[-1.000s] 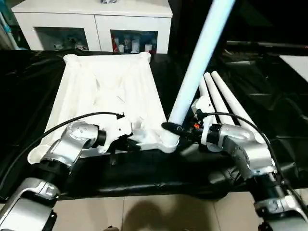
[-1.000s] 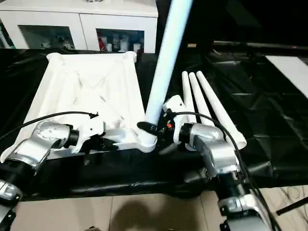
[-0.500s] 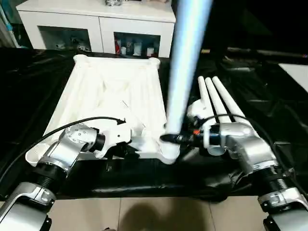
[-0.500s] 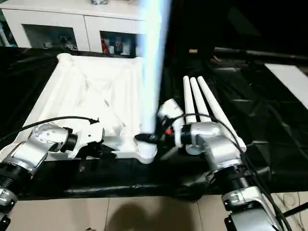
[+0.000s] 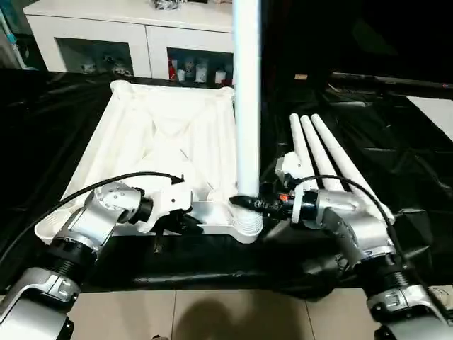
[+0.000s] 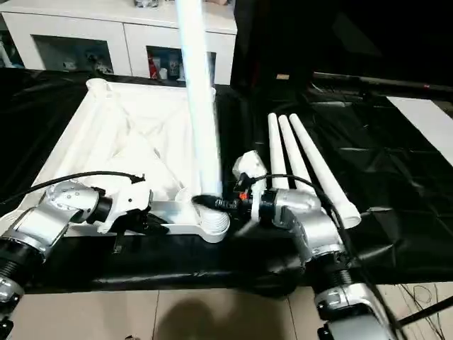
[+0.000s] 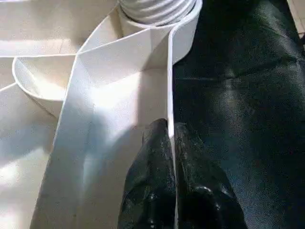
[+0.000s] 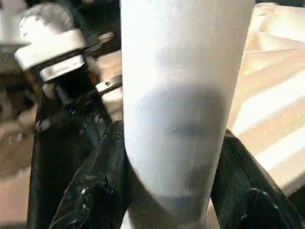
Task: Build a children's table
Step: Insert table leg to table base
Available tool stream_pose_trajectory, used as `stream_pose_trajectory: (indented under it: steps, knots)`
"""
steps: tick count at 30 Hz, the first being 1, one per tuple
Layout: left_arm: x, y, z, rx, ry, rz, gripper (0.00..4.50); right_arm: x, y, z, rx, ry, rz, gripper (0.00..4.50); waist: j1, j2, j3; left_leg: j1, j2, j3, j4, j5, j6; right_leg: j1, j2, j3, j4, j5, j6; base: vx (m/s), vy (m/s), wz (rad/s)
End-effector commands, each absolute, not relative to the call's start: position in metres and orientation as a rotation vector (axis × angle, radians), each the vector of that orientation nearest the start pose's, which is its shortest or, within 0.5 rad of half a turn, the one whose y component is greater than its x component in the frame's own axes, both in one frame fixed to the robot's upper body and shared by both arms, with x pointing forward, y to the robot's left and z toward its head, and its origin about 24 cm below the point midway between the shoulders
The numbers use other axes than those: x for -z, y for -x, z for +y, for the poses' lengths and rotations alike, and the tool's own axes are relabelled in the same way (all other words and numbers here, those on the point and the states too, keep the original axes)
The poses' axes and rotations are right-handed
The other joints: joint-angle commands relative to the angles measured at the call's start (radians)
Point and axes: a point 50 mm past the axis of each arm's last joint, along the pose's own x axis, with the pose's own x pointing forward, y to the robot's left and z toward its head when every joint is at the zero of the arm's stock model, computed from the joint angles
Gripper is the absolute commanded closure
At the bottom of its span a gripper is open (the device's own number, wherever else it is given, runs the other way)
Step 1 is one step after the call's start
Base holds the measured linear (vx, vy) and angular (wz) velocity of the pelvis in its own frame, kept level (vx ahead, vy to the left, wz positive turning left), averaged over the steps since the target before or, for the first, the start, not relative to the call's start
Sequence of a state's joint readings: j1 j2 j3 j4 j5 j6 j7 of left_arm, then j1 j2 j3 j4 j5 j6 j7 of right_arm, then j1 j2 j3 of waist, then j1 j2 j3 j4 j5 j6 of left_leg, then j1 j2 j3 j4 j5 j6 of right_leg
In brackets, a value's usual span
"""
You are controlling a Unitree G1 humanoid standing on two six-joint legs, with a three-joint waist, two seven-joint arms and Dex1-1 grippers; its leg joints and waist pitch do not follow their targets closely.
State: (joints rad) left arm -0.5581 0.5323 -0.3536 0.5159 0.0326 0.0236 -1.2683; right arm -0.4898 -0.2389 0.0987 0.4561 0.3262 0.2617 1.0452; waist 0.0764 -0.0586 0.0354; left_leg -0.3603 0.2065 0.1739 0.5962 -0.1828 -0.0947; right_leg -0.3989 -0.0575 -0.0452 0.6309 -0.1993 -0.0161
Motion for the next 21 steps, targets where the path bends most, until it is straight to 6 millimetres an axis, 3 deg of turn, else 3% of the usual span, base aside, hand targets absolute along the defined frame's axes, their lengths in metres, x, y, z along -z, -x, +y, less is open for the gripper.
stream_pose_trajectory:
  steps: [1, 5, 7, 12, 15, 21]
  knots:
    - [-0.069, -0.313, 0.167, 1.309, -0.604, 0.438, 4.5, -0.059, -0.314, -0.132, -1.075, -0.179, 0.235, 2.66, -0.001, 0.021, -0.051, 0.013, 0.027, -0.006, -0.081, -0.262, -0.015, 0.042, -0.074, 0.044, -0.079, -0.177, -0.203, 0.0, 0.0, 0.0]
    - [-0.064, -0.312, 0.167, 1.235, -0.61, 0.459, 4.5, -0.061, -0.315, -0.141, -1.004, -0.193, 0.2, 2.66, -0.001, 0.019, -0.052, 0.008, 0.028, -0.005, -0.077, -0.212, -0.005, 0.047, -0.075, 0.044, -0.073, -0.127, -0.212, 0.0, 0.0, 0.0]
    - [-0.062, -0.312, 0.169, 1.184, -0.616, 0.478, 4.5, -0.064, -0.317, -0.144, -0.97, -0.228, 0.171, 2.66, -0.001, 0.023, -0.052, 0.008, 0.028, -0.004, -0.076, -0.195, 0.002, 0.045, -0.073, 0.044, -0.071, -0.105, -0.216, 0.0, 0.0, 0.0]
    - [-0.057, -0.313, 0.171, 1.082, -0.62, 0.5, 4.5, -0.08, -0.324, -0.145, -0.9, -0.328, 0.083, 2.66, -0.009, 0.022, -0.048, 0.006, 0.025, -0.005, -0.078, -0.207, 0.002, 0.046, -0.071, 0.043, -0.076, -0.137, -0.209, 0.0, 0.0, 0.0]
    - [-0.057, -0.312, 0.168, 1.09, -0.614, 0.501, 4.5, -0.079, -0.325, -0.144, -0.908, -0.304, 0.088, 2.66, -0.019, 0.024, -0.048, 0.003, 0.023, -0.007, -0.078, -0.212, 0.002, 0.047, -0.071, 0.042, -0.079, -0.165, -0.202, 0.0, 0.0, 0.0]
    - [-0.065, -0.314, 0.165, 1.086, -0.617, 0.483, 4.5, -0.081, -0.329, -0.138, -0.932, -0.261, 0.094, 2.66, -0.023, 0.02, -0.049, 0.001, 0.024, -0.004, -0.073, -0.17, 0.021, 0.047, -0.071, 0.043, -0.072, -0.112, -0.223, 0.0, 0.0, 0.0]
